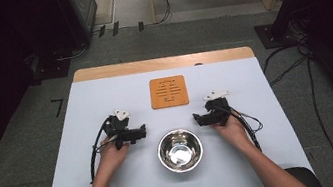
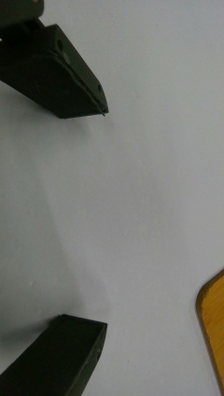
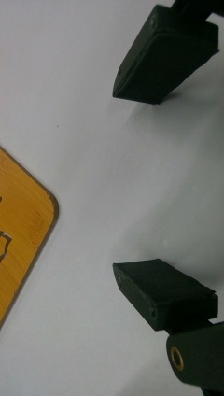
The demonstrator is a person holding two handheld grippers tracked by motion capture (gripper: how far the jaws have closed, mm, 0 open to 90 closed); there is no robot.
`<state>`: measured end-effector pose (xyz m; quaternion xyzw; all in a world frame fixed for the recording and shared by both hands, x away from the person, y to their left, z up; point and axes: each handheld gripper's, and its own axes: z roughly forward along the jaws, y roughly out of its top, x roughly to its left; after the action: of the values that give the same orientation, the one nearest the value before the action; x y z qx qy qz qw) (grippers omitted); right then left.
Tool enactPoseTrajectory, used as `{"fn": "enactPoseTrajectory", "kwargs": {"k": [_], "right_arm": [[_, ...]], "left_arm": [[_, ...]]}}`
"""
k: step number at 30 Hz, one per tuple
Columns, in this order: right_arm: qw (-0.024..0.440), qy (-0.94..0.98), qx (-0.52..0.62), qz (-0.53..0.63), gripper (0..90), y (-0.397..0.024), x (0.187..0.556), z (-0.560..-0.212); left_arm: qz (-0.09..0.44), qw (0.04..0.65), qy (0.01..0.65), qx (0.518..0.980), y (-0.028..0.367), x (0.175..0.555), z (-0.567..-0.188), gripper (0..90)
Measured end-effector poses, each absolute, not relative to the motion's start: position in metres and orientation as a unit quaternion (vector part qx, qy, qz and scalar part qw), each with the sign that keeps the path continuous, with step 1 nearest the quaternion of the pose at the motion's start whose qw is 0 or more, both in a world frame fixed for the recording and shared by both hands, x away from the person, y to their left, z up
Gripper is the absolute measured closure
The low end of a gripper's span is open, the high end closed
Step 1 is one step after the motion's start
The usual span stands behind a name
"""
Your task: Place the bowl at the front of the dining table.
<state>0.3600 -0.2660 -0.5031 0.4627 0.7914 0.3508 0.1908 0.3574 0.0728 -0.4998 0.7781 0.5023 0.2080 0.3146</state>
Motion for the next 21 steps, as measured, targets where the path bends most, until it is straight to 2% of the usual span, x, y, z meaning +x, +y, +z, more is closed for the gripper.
{"fn": "enactPoseTrajectory", "kwargs": {"k": [21], "right_arm": [[0.193,0.784,0.479,0.345,13.3,-0.2625,0.3602,-0.5021]], "left_arm": [[0.208,0.315,0.502,0.778,0.0727,0.3574,-0.4998,0.0]]}}
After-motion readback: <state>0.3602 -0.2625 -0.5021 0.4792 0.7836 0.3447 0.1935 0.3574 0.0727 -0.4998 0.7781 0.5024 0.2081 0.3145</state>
